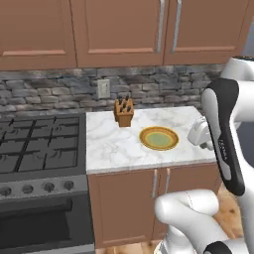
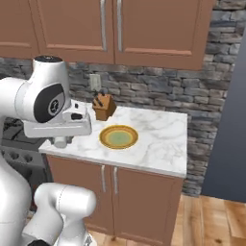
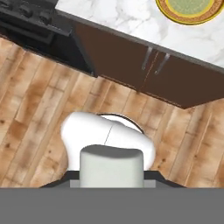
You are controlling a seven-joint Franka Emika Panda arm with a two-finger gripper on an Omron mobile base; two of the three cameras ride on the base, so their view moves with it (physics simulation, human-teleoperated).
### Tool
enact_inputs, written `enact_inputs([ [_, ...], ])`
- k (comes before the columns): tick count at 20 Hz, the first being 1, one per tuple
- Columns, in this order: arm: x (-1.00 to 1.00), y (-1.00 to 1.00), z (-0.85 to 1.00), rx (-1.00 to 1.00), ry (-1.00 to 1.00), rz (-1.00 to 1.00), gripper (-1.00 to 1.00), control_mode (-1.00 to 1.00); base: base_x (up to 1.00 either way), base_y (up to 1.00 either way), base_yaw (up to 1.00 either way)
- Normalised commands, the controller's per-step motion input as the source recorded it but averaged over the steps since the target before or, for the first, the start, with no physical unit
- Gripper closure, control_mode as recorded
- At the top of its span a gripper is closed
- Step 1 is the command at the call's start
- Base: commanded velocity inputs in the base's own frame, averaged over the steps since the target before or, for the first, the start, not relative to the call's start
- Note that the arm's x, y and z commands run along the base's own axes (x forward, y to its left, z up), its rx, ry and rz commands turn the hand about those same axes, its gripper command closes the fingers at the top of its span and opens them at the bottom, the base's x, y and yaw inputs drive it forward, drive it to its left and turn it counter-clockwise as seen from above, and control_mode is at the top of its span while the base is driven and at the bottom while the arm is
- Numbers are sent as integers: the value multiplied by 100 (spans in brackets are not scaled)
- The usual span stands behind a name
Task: Pick up the marshmallow and place it in the cup of hot chocolate on the dining counter.
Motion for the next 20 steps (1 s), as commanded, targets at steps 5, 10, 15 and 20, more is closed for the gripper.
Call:
enact_inputs([
  [5,0,0,0,0,0,0,100,100,-70,43,83],
  [10,0,0,0,0,0,0,100,100,-13,15,100],
  [15,0,0,0,0,0,0,100,100,-9,4,100],
  [20,0,0,0,0,0,0,100,100,-9,6,100],
])
